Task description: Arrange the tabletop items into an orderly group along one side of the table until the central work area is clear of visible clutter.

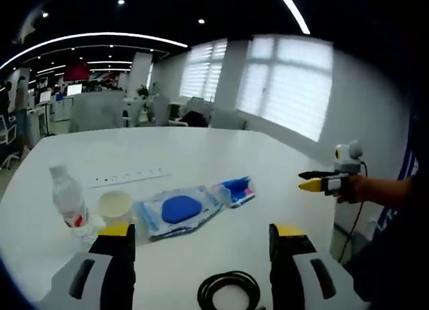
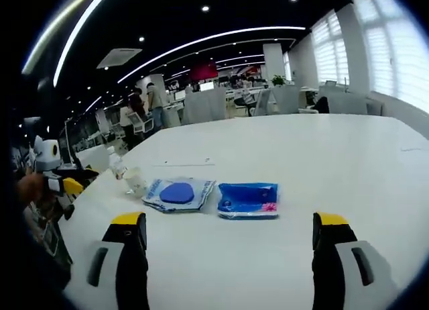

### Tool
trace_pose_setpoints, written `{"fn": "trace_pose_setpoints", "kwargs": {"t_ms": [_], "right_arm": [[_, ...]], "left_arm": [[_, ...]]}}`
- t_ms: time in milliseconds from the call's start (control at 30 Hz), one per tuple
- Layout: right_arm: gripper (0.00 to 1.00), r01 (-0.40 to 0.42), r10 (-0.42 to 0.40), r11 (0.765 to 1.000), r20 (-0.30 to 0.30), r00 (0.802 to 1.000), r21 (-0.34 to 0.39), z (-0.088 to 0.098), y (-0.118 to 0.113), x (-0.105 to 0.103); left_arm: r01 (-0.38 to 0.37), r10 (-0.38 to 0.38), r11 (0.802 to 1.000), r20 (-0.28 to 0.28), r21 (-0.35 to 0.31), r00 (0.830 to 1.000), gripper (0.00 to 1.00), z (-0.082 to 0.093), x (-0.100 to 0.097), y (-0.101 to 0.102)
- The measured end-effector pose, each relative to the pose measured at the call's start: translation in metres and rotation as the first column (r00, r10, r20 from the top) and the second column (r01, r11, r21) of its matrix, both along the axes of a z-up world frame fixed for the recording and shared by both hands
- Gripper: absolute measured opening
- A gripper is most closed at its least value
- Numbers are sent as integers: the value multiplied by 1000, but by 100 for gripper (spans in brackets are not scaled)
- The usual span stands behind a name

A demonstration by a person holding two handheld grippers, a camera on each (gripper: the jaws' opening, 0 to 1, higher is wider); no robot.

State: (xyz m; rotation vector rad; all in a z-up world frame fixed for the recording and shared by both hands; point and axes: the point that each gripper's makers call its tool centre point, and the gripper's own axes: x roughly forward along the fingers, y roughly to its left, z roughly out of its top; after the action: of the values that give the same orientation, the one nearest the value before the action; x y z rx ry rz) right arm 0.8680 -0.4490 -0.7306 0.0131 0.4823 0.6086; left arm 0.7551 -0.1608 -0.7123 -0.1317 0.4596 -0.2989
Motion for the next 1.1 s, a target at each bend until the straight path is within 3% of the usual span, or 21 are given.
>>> {"fn": "trace_pose_setpoints", "kwargs": {"t_ms": [400,667,967,1100], "right_arm": [[100,19,-19,999,-2,1000,44,6,6,-38],[100,-11,11,1000,-16,1000,20,-1,18,-65],[98,-115,113,993,-60,992,-17,-20,59,-100],[93,-157,154,987,-77,985,-30,-32,76,-111]], "left_arm": [[26,-26,1000,-35,-6,999,96,-8,-31,8],[62,-63,998,-65,-10,996,100,-17,-48,4],[85,-84,996,-114,1,990,100,-40,-69,-14],[98,-96,995,-154,11,983,99,-55,-79,-25]]}}
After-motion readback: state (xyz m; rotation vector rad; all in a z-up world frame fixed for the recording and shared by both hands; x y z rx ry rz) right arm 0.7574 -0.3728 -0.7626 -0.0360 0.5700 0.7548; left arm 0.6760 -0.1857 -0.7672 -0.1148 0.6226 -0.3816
